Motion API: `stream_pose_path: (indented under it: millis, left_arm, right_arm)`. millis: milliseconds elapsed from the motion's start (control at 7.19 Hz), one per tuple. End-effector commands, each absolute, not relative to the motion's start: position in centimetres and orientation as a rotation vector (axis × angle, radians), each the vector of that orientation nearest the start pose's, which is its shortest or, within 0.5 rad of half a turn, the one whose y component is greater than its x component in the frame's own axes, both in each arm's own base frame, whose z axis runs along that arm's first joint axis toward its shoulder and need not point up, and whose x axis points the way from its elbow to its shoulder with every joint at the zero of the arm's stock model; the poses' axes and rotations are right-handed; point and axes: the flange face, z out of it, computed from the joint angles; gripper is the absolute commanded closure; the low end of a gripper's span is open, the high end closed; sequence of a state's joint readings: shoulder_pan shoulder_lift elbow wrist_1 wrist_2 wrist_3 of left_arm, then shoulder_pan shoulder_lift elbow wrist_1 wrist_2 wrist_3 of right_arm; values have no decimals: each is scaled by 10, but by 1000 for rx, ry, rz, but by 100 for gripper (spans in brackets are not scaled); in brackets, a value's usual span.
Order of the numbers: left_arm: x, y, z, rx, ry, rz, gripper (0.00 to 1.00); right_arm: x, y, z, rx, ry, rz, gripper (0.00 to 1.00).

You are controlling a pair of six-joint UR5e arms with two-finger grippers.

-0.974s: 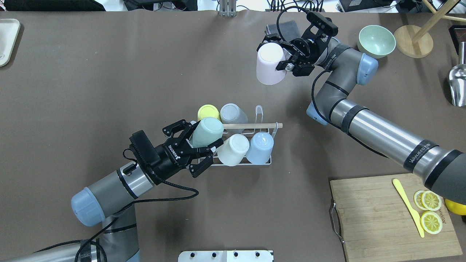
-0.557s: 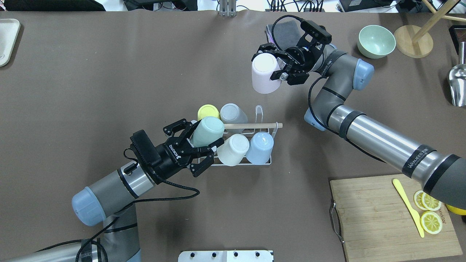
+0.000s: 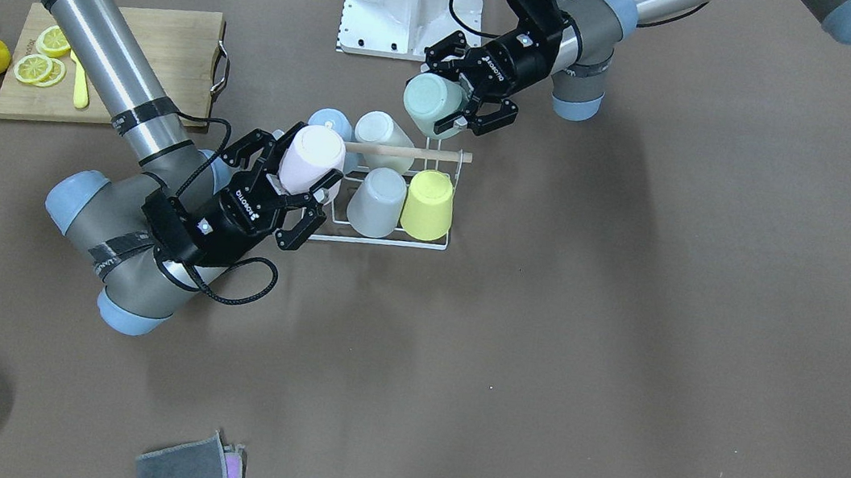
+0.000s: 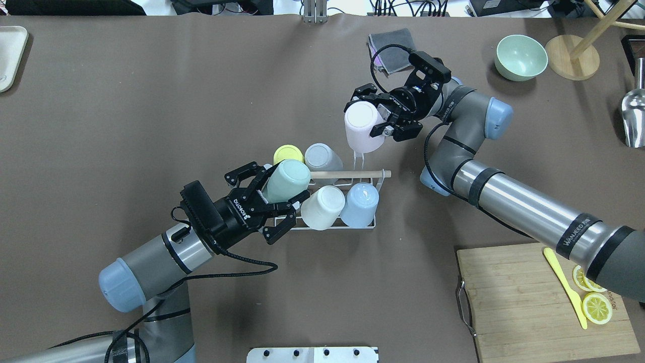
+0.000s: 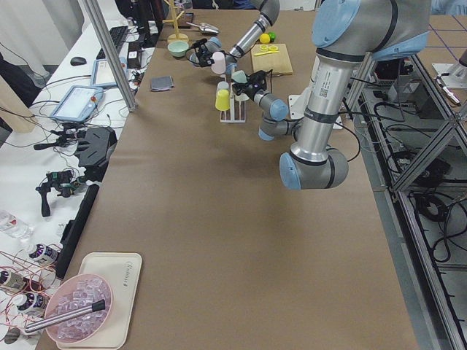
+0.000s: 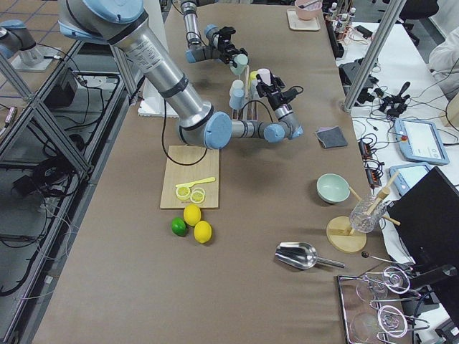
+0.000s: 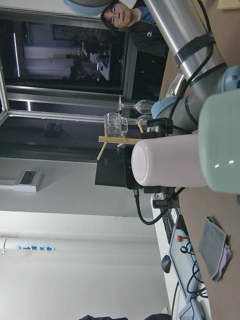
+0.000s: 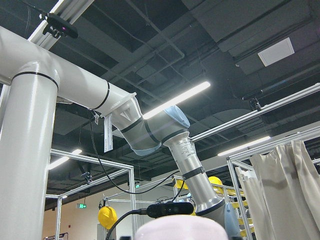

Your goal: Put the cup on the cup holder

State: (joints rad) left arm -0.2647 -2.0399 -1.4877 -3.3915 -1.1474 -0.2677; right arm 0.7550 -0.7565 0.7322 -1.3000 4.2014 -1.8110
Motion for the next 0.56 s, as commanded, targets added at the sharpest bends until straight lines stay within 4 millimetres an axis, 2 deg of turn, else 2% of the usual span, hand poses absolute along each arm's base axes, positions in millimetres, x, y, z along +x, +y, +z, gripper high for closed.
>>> stream_pose_path:
  millis: [0, 417]
  left_arm:
    - [505, -317, 261, 1672, 1342, 141, 100]
    - [507, -317, 261, 1670, 1339, 144, 100]
  right_arm:
    - [-514, -590, 355, -1472, 2532, 852, 98]
    - [-519, -586, 355, -1463, 2540, 853, 97]
